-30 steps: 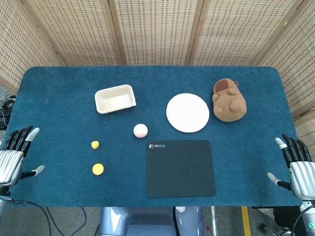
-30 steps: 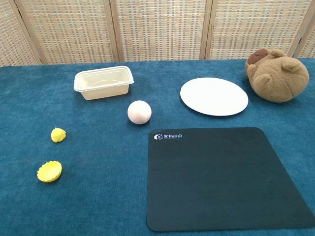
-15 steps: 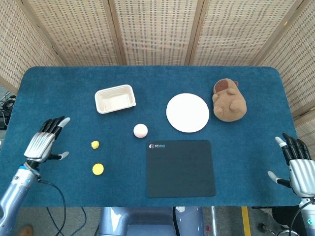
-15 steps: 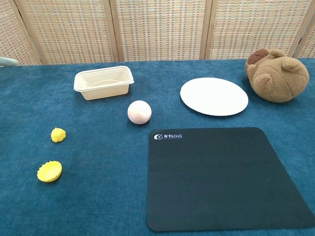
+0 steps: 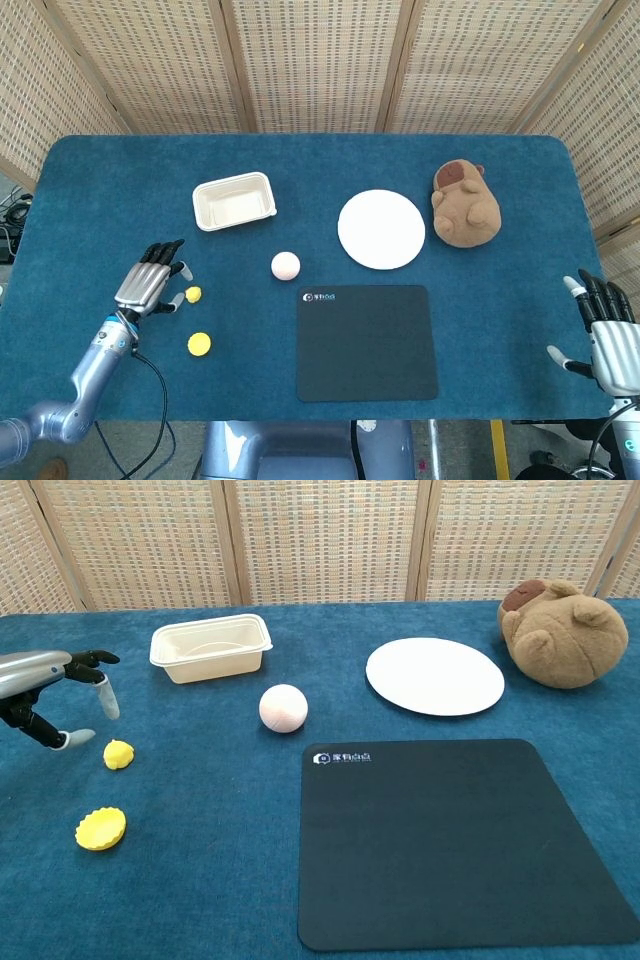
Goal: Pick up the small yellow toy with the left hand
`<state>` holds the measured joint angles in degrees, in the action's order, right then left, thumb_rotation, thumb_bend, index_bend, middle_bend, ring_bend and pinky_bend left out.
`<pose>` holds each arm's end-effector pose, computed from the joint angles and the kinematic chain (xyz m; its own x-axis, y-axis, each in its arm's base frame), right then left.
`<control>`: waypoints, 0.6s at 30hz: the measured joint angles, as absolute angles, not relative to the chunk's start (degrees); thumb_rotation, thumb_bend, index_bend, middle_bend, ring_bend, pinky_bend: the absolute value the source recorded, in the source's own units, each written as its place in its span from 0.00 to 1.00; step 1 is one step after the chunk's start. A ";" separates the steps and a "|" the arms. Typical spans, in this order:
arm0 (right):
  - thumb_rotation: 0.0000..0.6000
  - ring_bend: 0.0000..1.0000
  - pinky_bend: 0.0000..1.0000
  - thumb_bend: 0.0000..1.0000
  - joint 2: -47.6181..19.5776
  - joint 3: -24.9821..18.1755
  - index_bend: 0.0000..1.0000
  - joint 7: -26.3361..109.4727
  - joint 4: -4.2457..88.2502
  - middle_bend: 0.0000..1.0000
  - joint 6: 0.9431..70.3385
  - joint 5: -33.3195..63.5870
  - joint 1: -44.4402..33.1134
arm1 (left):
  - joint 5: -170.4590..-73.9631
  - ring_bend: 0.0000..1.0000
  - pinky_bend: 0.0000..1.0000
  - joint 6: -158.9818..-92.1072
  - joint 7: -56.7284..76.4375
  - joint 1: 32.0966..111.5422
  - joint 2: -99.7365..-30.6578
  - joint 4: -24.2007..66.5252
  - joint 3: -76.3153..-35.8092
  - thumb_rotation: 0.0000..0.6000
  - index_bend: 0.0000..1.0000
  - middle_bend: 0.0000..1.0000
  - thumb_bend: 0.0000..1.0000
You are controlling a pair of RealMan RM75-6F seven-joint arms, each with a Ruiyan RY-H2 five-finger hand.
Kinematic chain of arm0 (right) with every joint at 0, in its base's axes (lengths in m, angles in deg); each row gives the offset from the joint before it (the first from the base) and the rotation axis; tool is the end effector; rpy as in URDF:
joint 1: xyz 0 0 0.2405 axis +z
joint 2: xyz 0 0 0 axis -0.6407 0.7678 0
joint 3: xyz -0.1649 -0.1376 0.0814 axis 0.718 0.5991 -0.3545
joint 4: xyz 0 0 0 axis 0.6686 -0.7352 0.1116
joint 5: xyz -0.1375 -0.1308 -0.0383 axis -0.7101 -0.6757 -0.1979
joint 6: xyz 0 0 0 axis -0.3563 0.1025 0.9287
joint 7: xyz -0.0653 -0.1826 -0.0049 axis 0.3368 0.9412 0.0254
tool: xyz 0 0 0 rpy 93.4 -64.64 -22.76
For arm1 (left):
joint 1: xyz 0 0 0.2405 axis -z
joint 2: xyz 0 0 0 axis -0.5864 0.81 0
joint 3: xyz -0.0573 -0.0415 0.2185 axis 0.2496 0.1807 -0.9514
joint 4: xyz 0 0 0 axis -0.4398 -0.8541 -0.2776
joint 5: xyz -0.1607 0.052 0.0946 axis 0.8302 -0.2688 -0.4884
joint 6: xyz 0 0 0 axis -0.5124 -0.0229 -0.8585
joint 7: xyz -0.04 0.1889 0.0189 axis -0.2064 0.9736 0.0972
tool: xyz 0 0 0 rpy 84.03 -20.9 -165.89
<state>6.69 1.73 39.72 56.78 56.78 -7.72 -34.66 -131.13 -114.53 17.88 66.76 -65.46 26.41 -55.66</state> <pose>-0.2878 -0.2376 0.1844 0.4150 0.0464 0.9086 -0.9095 -0.0050 0.4157 -0.2254 0.3539 0.0157 0.4221 0.3087 0.8524 0.9054 -0.1919 -0.3789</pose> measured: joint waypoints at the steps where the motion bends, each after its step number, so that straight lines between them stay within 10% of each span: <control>1: 1.00 0.00 0.00 0.00 6.74 1.72 0.08 39.60 56.77 0.00 56.78 -7.72 -34.66 | -130.92 0.00 0.00 -114.51 17.82 66.76 -65.54 26.33 -55.75 1.00 0.41 0.00 0.39; 18: 1.00 0.00 0.00 0.00 6.88 1.66 0.09 39.51 56.94 0.00 56.67 -7.46 -34.65 | -130.79 0.00 0.00 -112.93 16.26 67.87 -69.10 21.02 -57.58 1.00 0.38 0.00 0.38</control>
<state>6.88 1.66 39.51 56.94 56.67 -7.46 -34.65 -130.79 -112.93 16.26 67.87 -69.10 21.02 -57.58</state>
